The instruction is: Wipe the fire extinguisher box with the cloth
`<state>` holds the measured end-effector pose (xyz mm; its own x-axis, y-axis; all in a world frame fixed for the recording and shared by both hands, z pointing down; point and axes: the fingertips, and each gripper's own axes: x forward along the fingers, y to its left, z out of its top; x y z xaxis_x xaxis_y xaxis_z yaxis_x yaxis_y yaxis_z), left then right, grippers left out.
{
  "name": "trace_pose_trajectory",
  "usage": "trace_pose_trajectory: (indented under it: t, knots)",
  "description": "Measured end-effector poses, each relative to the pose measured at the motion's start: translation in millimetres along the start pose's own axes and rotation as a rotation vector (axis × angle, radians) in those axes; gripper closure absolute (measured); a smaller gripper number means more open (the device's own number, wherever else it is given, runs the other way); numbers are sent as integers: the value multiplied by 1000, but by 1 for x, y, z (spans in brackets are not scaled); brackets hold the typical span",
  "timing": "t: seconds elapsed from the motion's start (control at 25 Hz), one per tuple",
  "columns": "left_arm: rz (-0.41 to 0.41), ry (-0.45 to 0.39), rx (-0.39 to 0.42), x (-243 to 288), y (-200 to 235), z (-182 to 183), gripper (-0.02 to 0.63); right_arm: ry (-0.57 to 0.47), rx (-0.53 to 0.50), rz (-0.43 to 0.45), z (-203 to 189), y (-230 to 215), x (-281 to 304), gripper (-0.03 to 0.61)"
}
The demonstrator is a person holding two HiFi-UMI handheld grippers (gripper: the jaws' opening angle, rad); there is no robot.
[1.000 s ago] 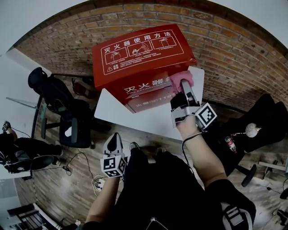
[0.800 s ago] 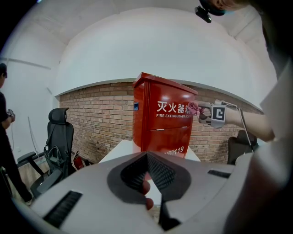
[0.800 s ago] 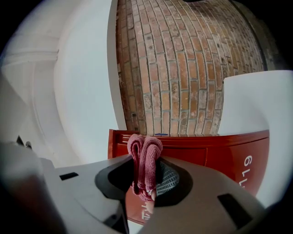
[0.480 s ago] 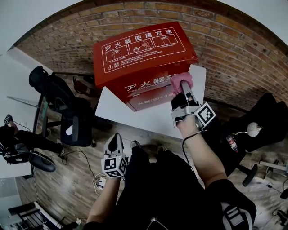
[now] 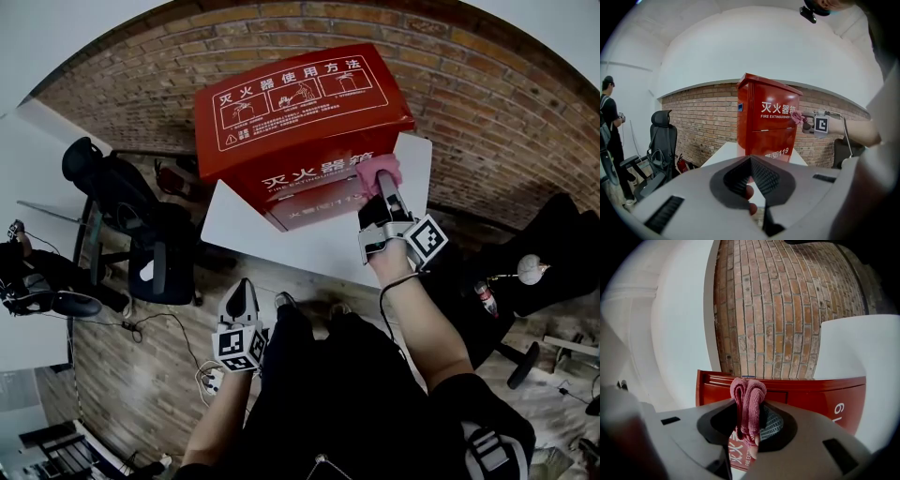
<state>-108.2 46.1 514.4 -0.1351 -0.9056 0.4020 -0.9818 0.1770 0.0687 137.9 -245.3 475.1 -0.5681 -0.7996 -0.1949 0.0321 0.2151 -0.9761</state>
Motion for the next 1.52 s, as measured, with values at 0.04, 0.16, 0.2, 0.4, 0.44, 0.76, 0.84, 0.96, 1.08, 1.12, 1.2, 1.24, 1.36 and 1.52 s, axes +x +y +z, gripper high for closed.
trace_pose_trajectory:
  t: [0.04, 0.16, 0.2, 0.4, 0.44, 0.76, 0.84, 0.96, 1.08, 1.12, 1.2, 1.24, 1.36, 1.52]
  knots:
    - [0, 1, 0, 0, 0, 0, 586, 1, -1, -5, 0, -2, 0, 471]
    - [-2, 2, 1, 0, -2, -1, 586, 3, 1, -32, -2, -12, -3, 471]
    - [-2, 2, 1, 0, -2, -1, 586, 4, 3, -41, -3, -15, -3, 471]
    - [-3, 6, 3, -1, -3, -1, 586, 8, 2, -63, -4, -31, -5, 471]
    - [-3, 7, 5, -1, -3, -2, 586, 8, 4, -62, -4, -33, -5, 471]
    - [0, 14, 11, -5, -2, -4, 586, 1, 7, -95, -6, -47, -8, 471]
    - [1, 16, 11, -5, -2, -5, 586, 2, 4, -109, -6, -53, -9, 471]
    - [1, 19, 12, -4, -2, -6, 586, 5, -4, -122, -7, -63, -11, 471]
    - [1, 21, 14, -4, -2, -7, 586, -3, -9, -125, -7, -68, -11, 471]
    - [1, 22, 14, -4, -2, -7, 586, -4, -12, -127, -7, -68, -12, 471]
    - [2, 22, 12, -4, -2, -7, 586, -6, -12, -128, -8, -69, -12, 471]
    - [3, 23, 11, -5, -1, -7, 586, -8, -12, -126, -8, -70, -13, 471]
    - [8, 24, 9, -5, 0, -7, 586, -15, -14, -132, -8, -75, -15, 471]
    - [12, 27, 7, -4, 2, -9, 586, -16, -8, -146, -9, -81, -16, 471]
